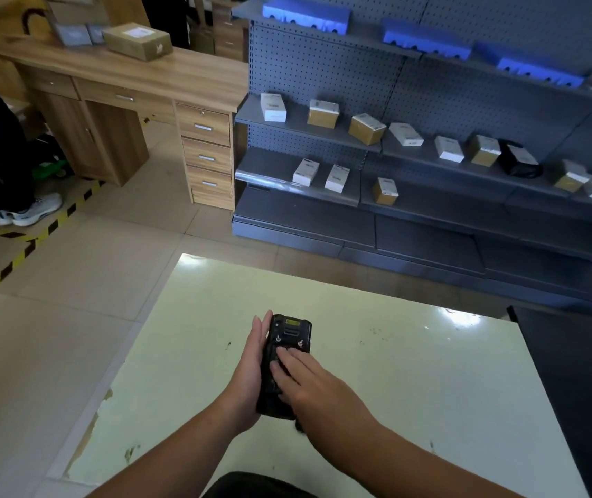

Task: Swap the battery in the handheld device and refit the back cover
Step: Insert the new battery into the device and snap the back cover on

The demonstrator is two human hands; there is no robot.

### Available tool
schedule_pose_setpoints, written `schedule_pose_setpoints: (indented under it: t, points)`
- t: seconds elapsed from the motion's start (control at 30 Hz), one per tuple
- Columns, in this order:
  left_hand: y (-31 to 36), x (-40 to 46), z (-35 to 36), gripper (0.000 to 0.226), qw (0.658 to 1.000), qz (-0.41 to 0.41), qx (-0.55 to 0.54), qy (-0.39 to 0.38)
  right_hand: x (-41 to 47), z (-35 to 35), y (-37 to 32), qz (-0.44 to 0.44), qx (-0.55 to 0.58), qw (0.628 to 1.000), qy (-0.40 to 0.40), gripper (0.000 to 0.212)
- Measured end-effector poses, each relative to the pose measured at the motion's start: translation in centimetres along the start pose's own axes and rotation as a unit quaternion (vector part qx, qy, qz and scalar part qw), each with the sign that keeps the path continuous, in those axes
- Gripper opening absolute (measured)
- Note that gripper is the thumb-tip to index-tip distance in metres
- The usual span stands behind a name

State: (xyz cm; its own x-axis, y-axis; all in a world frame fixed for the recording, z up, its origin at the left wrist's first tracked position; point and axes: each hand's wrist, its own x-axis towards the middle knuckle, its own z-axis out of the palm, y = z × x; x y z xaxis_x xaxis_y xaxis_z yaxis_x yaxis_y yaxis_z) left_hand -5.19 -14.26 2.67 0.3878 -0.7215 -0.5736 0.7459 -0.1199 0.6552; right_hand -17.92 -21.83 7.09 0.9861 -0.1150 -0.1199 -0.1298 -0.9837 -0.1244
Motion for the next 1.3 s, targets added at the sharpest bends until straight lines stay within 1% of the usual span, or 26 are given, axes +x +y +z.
schedule_pose_setpoints:
  t: [0.03, 0.07, 0.13, 0.2, 0.3, 0.47, 0.5, 0.53, 0.57, 0.6, 0.63, 0.67, 0.7, 0.73, 0.8, 0.87, 0.9, 0.97, 1.03, 1.2, 1.3]
  points:
    - [-0.1, -0.1, 0.0, 0.042, 1.000, -0.001, -0.006, -0.001, 0.0, 0.0, 0.0, 0.007, 0.023, 1.000, 0.000, 0.060]
    - [-0.2, -0.2, -0.1, 0.041, 1.000, 0.000, -0.013, -0.002, 0.1, 0.0, 0.2, 0.009, 0.023, 1.000, 0.018, 0.053]
    - [-0.1, -0.2, -0.1, 0.043, 1.000, 0.003, -0.028, -0.007, 0.2, 0.0, 0.6, 0.008, -0.002, 0.998, 0.065, 0.039]
    - [0.2, -0.2, 0.0, 0.045, 0.999, 0.007, -0.040, -0.015, 0.4, -0.2, 1.1, 0.029, -0.001, 0.995, 0.095, 0.033]
    - [0.9, -0.1, 0.1, 0.045, 0.999, 0.017, -0.037, -0.016, 0.3, -0.2, 1.3, 0.047, -0.007, 0.993, 0.105, 0.032]
    - [0.8, 0.2, -0.2, 0.052, 0.999, 0.032, -0.024, 0.001, 0.6, -0.2, 1.6, 0.023, 0.000, 0.995, 0.096, 0.032]
    - [0.5, 0.2, -0.3, 0.054, 0.999, 0.032, -0.025, 0.004, 0.7, -0.1, 1.7, 0.014, 0.025, 0.995, 0.093, 0.034]
    - [0.1, 0.2, -0.5, 0.055, 0.999, 0.034, -0.027, 0.004, 1.0, 0.1, 2.0, 0.017, 0.074, 0.993, 0.089, 0.037]
    - [-0.2, 0.2, -0.6, 0.055, 0.999, 0.038, -0.028, 0.005, 1.2, 0.3, 2.5, 0.052, 0.142, 0.984, 0.095, 0.040]
    - [-0.5, 0.3, -0.9, 0.051, 0.999, 0.041, -0.030, 0.006, 1.5, 0.7, 3.3, 0.115, 0.210, 0.963, 0.124, 0.041]
    - [-0.8, 0.3, -1.1, 0.047, 0.999, 0.041, -0.033, 0.007, 1.6, 1.3, 4.5, 0.187, 0.258, 0.935, 0.157, 0.041]
    - [-1.1, 0.3, -1.5, 0.044, 0.998, 0.037, -0.039, 0.010, 1.7, 2.1, 5.8, 0.246, 0.276, 0.916, 0.158, 0.041]
    - [-1.4, 0.3, -1.9, 0.042, 0.998, 0.033, -0.044, 0.014, 1.8, 3.3, 6.9, 0.283, 0.266, 0.915, 0.110, 0.046]
    - [-1.8, 0.2, -2.4, 0.040, 0.998, 0.029, -0.049, 0.018, 1.7, 4.8, 7.7, 0.292, 0.240, 0.925, 0.034, 0.054]
    - [-2.2, 0.3, -3.6, 0.046, 0.998, 0.029, -0.053, 0.025, 1.9, 8.1, 8.3, 0.260, 0.185, 0.942, -0.107, 0.076]
    - [-2.6, 0.3, -4.5, 0.056, 0.998, 0.032, -0.053, 0.030, 2.3, 10.8, 8.1, 0.225, 0.135, 0.945, -0.193, 0.095]
    - [-2.7, 0.3, -4.8, 0.058, 0.997, 0.029, -0.056, 0.033, 2.4, 12.0, 7.9, 0.215, 0.113, 0.946, -0.217, 0.101]
    - [-3.0, 0.4, -5.4, 0.059, 0.997, 0.023, -0.063, 0.034, 2.4, 13.8, 7.5, 0.204, 0.070, 0.947, -0.238, 0.104]
    - [-3.3, 0.6, -5.9, 0.059, 0.997, 0.020, -0.065, 0.038, 2.3, 15.0, 7.2, 0.195, 0.040, 0.951, -0.236, 0.103]
    - [-3.6, 1.0, -6.0, 0.057, 0.997, 0.010, -0.064, 0.035, 2.1, 15.9, 7.7, 0.164, 0.027, 0.964, -0.206, 0.094]
    - [-4.1, 1.4, -6.0, 0.051, 0.997, 0.002, -0.059, 0.040, 1.6, 16.1, 8.0, 0.151, 0.040, 0.973, -0.172, 0.086]
